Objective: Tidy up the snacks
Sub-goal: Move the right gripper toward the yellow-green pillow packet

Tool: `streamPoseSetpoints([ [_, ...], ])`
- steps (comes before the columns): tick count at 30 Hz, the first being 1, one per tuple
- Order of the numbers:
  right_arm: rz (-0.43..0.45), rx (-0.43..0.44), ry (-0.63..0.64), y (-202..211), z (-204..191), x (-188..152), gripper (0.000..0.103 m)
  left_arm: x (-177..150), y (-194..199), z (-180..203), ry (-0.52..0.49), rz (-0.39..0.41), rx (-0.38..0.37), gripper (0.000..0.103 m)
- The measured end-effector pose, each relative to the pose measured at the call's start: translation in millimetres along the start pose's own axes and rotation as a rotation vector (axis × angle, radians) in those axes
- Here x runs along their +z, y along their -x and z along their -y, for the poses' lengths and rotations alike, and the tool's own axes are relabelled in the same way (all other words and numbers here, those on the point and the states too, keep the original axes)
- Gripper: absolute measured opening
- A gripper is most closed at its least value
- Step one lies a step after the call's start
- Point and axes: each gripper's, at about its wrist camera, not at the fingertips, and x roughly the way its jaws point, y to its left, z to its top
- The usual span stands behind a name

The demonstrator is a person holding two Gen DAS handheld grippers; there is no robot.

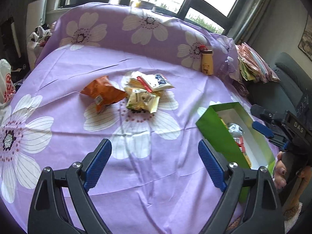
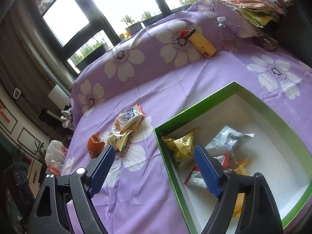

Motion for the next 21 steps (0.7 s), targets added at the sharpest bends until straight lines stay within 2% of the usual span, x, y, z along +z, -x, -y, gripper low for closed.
streamPoseSetpoints([
  [3,-0.004,0.002,0.033,-8.5,-13.6,-5.8,0.084,-7.1,-7.1,-23.6,0.067,-0.007,0.016,0.091],
  [8,-0.025,-0.009,0.074,-26.0,-33.2,-17.6,0.084,-7.4,-12.9,-46.6,0.111,-0.037,0.095,0.091],
  [15,-0.051,0.015,0.126,-44.1,-56.2,-32.3,0.084,-4.6,-1.9,-62.7,0.155,0.002,0.110,0.091],
  [21,-0.069,-0.005,0.164,-53.8,-66.7,-40.5,0.084,-3.8,-2.0,-67.3,0.164,0.004,0.133,0.091],
])
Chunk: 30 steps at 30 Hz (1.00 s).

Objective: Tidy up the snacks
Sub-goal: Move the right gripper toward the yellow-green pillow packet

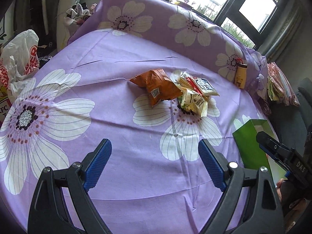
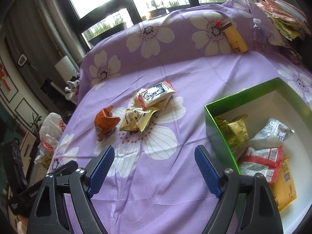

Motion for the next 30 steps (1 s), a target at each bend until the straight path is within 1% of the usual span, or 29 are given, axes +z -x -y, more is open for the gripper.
streamPoseSetpoints([
  [2,-0.003,0.002,0.008,-1.7,-2.5,-1.1,0.084,0.3,-1.3,-0.4,-0.002,-0.001,0.013,0.091],
  [11,-0.007,0.000,0.011,-2.4,-5.0,-3.1,0.084,-1.5,-3.2,-0.8,-0.005,-0.008,0.017,0.091],
  [30,-0.007,-0.010,0.011,-2.9,-2.9,-2.5,0.084,-3.1,-3.3,1.1,-0.006,-0.011,0.008,0.091],
])
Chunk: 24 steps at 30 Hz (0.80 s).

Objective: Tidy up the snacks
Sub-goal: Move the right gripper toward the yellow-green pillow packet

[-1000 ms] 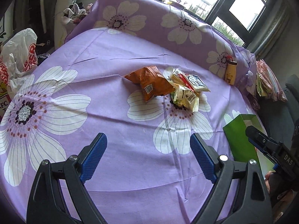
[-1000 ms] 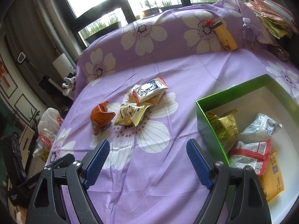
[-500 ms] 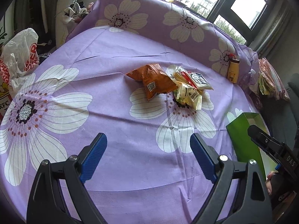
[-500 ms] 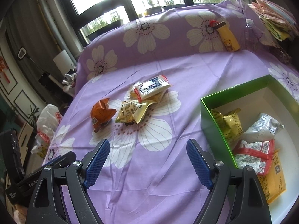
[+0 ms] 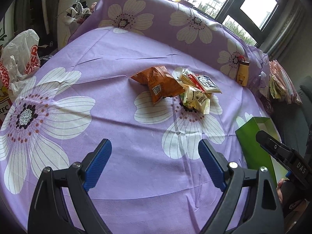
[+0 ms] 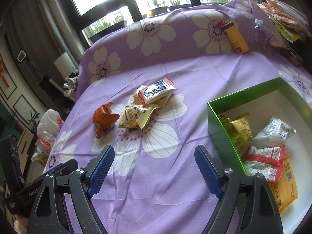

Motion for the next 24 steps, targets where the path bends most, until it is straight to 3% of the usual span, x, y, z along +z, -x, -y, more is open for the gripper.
streamPoseSetpoints([
  [24,0.005,-0.010,0.006,-1.4,0.2,-1.3,0.084,-3.4,0.1,5.1,-0.013,0.002,-0.010,0.091],
])
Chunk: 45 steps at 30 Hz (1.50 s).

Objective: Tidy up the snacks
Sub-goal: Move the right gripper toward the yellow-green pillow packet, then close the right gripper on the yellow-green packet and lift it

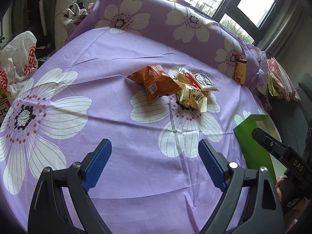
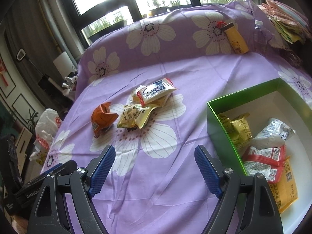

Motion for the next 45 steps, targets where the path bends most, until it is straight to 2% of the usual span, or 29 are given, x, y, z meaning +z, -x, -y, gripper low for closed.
streamPoseSetpoints([
  [5,0.006,0.000,0.001,-0.5,-0.6,-0.2,0.084,0.5,0.5,0.7,0.001,0.002,-0.013,0.090],
  [13,-0.057,0.025,-0.072,-16.0,4.4,15.6,0.084,3.3,-1.9,2.0,-0.015,-0.016,-0.041,0.090],
  [18,-0.123,-0.009,-0.138,-47.8,7.5,36.3,0.084,7.5,-5.3,-6.6,0.023,-0.039,-0.050,0.090],
  [22,-0.199,0.042,-0.191,-84.9,6.0,51.9,0.084,11.0,-6.7,-14.1,0.052,-0.050,-0.051,0.090],
  [29,-0.249,0.027,-0.112,-136.2,-31.2,73.4,0.084,14.9,-11.4,-21.8,0.071,-0.061,-0.022,0.090],
  [34,-0.283,-0.012,-0.057,-167.8,-46.4,69.6,0.084,14.5,-15.2,-22.0,0.064,-0.083,-0.020,0.090],
  [36,-0.269,-0.061,-0.046,-172.5,-45.5,63.8,0.075,13.8,-16.3,-20.7,0.057,-0.085,-0.010,0.090],
  [37,-0.264,-0.068,-0.040,-173.3,-44.9,61.8,0.064,13.4,-16.9,-20.0,0.052,-0.088,-0.007,0.090],
  [40,-0.242,-0.054,-0.026,-163.9,-43.9,57.9,0.054,12.3,-17.6,-17.7,0.042,-0.093,-0.013,0.090],
  [45,-0.249,0.001,0.012,-125.7,-45.0,40.0,0.049,11.5,-17.9,-17.3,0.039,-0.095,-0.007,0.090],
])
